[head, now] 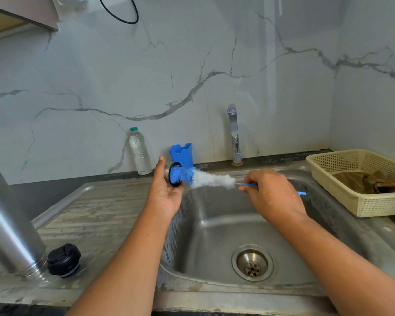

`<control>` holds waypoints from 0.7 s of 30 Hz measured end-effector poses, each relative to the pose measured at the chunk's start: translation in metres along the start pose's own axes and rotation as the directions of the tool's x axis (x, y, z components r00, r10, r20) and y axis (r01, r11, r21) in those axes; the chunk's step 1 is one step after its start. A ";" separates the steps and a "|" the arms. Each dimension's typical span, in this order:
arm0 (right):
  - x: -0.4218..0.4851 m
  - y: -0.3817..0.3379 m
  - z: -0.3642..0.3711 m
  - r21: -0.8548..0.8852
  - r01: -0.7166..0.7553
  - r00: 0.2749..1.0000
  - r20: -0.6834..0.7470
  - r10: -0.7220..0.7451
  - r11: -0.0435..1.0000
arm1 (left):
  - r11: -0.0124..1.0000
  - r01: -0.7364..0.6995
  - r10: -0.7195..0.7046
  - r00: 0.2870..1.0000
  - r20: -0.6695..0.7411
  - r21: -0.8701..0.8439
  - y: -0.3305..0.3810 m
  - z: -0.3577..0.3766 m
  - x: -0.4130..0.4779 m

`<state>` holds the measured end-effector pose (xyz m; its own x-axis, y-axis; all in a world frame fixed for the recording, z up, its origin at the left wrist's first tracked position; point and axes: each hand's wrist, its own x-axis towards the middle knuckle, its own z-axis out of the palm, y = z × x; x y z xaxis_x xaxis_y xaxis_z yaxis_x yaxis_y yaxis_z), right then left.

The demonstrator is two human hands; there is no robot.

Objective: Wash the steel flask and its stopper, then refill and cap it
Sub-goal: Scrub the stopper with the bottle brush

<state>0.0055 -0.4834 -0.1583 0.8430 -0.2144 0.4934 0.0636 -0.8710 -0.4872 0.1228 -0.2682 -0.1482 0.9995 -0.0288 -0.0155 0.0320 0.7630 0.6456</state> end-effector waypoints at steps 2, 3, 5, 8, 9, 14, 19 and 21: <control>-0.001 -0.003 0.000 0.001 0.021 0.998 0.054 -0.021 1.000 | 1.000 -0.015 0.015 1.000 -0.005 0.002 0.002 0.000 -0.001; -0.002 -0.004 0.000 0.011 0.027 0.995 0.097 -0.028 1.000 | 1.000 -0.018 0.018 1.000 -0.003 0.002 0.003 0.000 -0.001; -0.004 -0.006 0.002 0.069 0.018 0.982 0.189 -0.030 0.997 | 0.999 -0.033 0.033 0.999 -0.008 0.004 0.005 -0.001 0.000; -0.004 -0.008 0.006 0.222 -0.099 0.949 0.314 0.025 0.970 | 0.999 -0.044 0.044 0.999 -0.013 0.015 0.008 -0.005 0.002; -0.005 -0.009 0.007 0.276 -0.139 0.937 0.349 0.036 0.951 | 0.999 -0.038 0.038 0.999 -0.007 0.007 0.009 -0.006 0.002; -0.005 -0.002 0.009 0.521 -0.303 0.889 0.456 0.040 0.798 | 1.000 -0.010 0.012 0.998 0.064 -0.020 0.009 -0.008 0.000; -0.006 -0.004 0.009 0.400 -0.218 0.910 0.413 0.037 0.890 | 1.000 0.013 -0.013 0.998 0.055 -0.008 0.010 -0.009 0.004; -0.006 -0.002 0.011 0.310 -0.137 0.916 0.400 0.001 0.941 | 0.999 0.026 -0.024 0.999 0.045 -0.037 0.011 -0.015 0.011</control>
<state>0.0058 -0.4754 -0.1682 0.9864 -0.0208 0.1631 0.1101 -0.6533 -0.7491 0.1347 -0.2506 -0.1526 0.9971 -0.0766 0.0034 0.0582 0.7855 0.6161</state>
